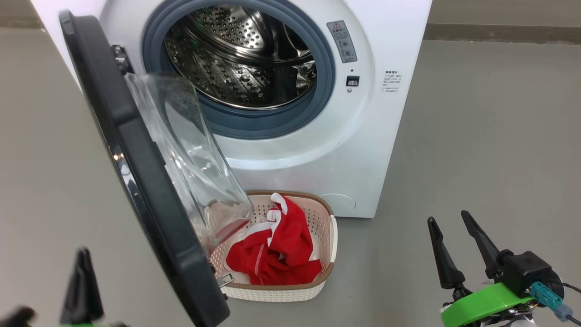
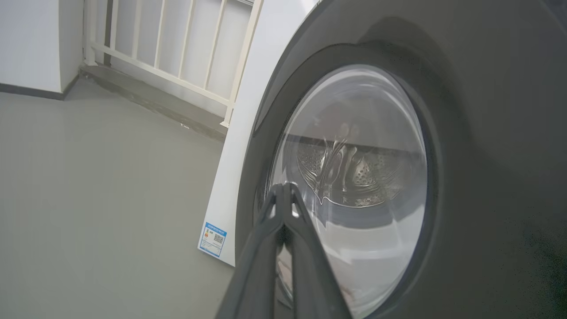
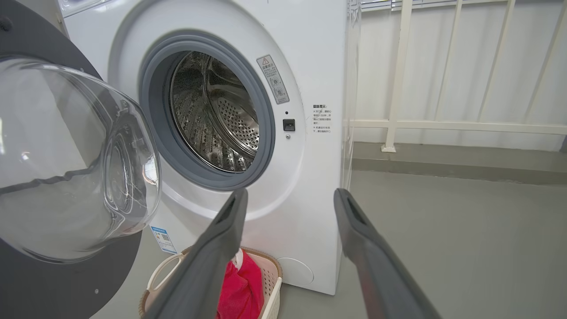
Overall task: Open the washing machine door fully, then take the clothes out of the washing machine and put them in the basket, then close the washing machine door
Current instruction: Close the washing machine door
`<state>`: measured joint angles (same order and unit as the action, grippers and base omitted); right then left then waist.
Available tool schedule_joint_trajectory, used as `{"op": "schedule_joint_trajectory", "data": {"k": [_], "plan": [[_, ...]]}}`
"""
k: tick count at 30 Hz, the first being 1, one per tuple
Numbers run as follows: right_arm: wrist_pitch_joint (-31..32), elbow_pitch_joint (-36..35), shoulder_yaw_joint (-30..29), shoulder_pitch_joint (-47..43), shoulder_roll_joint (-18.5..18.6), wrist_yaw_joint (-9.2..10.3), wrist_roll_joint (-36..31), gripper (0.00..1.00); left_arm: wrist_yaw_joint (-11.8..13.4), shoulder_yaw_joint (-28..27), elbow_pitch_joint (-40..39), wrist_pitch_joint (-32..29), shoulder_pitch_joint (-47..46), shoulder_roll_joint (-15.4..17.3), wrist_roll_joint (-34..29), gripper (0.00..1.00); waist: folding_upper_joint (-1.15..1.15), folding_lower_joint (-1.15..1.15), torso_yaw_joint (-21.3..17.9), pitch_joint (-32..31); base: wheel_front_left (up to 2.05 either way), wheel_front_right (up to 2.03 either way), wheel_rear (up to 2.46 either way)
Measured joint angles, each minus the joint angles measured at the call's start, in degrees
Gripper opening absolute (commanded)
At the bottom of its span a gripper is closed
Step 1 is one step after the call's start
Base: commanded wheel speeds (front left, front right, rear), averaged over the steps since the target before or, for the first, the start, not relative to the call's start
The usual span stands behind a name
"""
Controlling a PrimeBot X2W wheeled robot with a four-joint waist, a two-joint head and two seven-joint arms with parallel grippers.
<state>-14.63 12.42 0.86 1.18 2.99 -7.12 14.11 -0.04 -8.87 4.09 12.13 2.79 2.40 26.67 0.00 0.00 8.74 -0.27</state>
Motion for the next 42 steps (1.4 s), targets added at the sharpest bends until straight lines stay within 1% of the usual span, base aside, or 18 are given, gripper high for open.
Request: {"op": "schedule_joint_trajectory", "data": {"k": [3, 5, 8, 10, 13, 16, 18, 20, 23, 25, 29, 35, 36, 38, 42], "plan": [[0.00, 0.04, 0.01, 0.00, 0.00, 0.00, -0.01, 1.00, 0.10, -1.94, -2.00, -4.31, -3.45, -0.11, 9.45, 0.00, 0.00, 0.00, 0.12, 0.11, 0.00, 0.00, 0.00], [0.00, 0.09, 0.04, 0.00, 0.00, 0.00, 0.00, 1.00, 0.77, -3.01, -3.90, -7.95, -5.32, -0.16, 15.59, 0.00, 0.00, 0.00, 0.15, 0.16, 0.00, 0.00, 0.00], [0.00, 0.14, 0.13, 0.00, -0.01, 0.00, 0.01, 1.00, 3.22, -4.43, -7.43, -13.27, -7.99, -0.23, 25.46, 0.00, 0.00, 0.00, 0.04, 0.32, 0.00, 0.00, 0.00], [0.00, 0.15, 0.16, 0.00, -0.01, 0.00, 0.02, 1.00, 6.11, -5.20, -9.54, -17.12, -9.73, -0.25, 34.22, 0.00, 0.00, 0.00, -0.10, 0.45, 0.00, 0.00, 0.00], [0.00, 0.20, 0.21, 0.00, -0.01, 0.00, 0.46, 1.00, 10.03, -5.90, -12.82, -22.81, -11.84, -0.37, 43.47, 0.00, 0.00, 0.00, -0.39, 0.64, 0.00, 0.00, 0.00], [0.00, 0.21, 0.22, 0.01, 0.02, 0.00, 0.60, 1.00, 15.23, -6.32, -15.50, -27.57, -13.13, -0.42, 49.37, 0.00, 0.00, 0.00, -0.74, 0.90, 0.00, 0.00, 0.00], [0.00, 0.21, 0.21, 0.01, 0.03, 0.00, 0.60, 1.00, 18.04, -6.41, -17.22, -29.85, -13.74, -0.44, 51.91, 0.00, 0.00, 0.00, -1.07, 1.07, 0.00, 0.00, 0.00], [0.00, 0.20, 0.22, 0.01, 0.04, 0.00, 0.60, 1.00, 20.29, -6.48, -18.63, -31.11, -14.23, -0.45, 53.75, 0.00, 0.00, 0.00, -1.46, 1.23, 0.00, 0.00, 0.00], [0.00, 0.22, 0.31, 0.02, 0.03, 0.00, 0.63, 1.00, 22.49, -6.47, -20.03, -31.82, -14.62, -0.45, 56.34, 0.00, 0.00, 0.00, -2.20, 1.43, 0.00, 0.00, 0.00], [0.00, 0.23, 0.48, 0.03, 0.03, 0.00, 1.02, 1.00, 23.17, -6.20, -20.58, -31.95, -14.62, -0.48, 56.76, 0.00, 0.00, 0.00, -2.77, 1.56, 0.00, 0.00, 0.00], [0.00, 0.24, 0.62, 0.15, 0.04, 0.00, 1.09, 1.00, 23.72, -5.69, -20.76, -31.08, -14.62, -0.41, 58.99, 0.00, 0.00, 0.00, -4.03, 2.03, 0.00, 0.00, 0.00], [0.00, 0.23, 0.90, 0.24, 0.08, 0.00, 1.65, 1.00, 23.63, -2.43, -20.49, -28.08, -14.85, -0.36, 61.76, 0.00, 0.00, 0.00, -6.27, 2.99, 0.00, 0.00, 0.00], [0.00, 0.22, 0.98, 0.25, 0.11, 0.00, 1.65, 1.00, 23.45, -1.66, -20.27, -27.50, -14.99, -0.37, 61.94, 0.00, 0.00, 0.00, -6.67, 3.16, 0.00, 0.00, 0.00], [0.00, 0.22, 1.08, 0.29, 0.22, 0.00, 1.65, 1.00, 22.73, -0.35, -19.44, -25.83, -15.89, -0.35, 64.57, 0.00, 0.00, 0.00, -7.50, 3.58, 0.00, 0.00, 0.00], [0.00, 0.13, 1.25, 0.92, 0.34, 0.00, 1.65, 1.00, 20.59, 3.11, -17.41, -22.37, -18.20, -0.35, 67.29, 0.00, 0.00, 0.00, -9.05, 4.49, 0.00, 0.00, 0.00]]}}
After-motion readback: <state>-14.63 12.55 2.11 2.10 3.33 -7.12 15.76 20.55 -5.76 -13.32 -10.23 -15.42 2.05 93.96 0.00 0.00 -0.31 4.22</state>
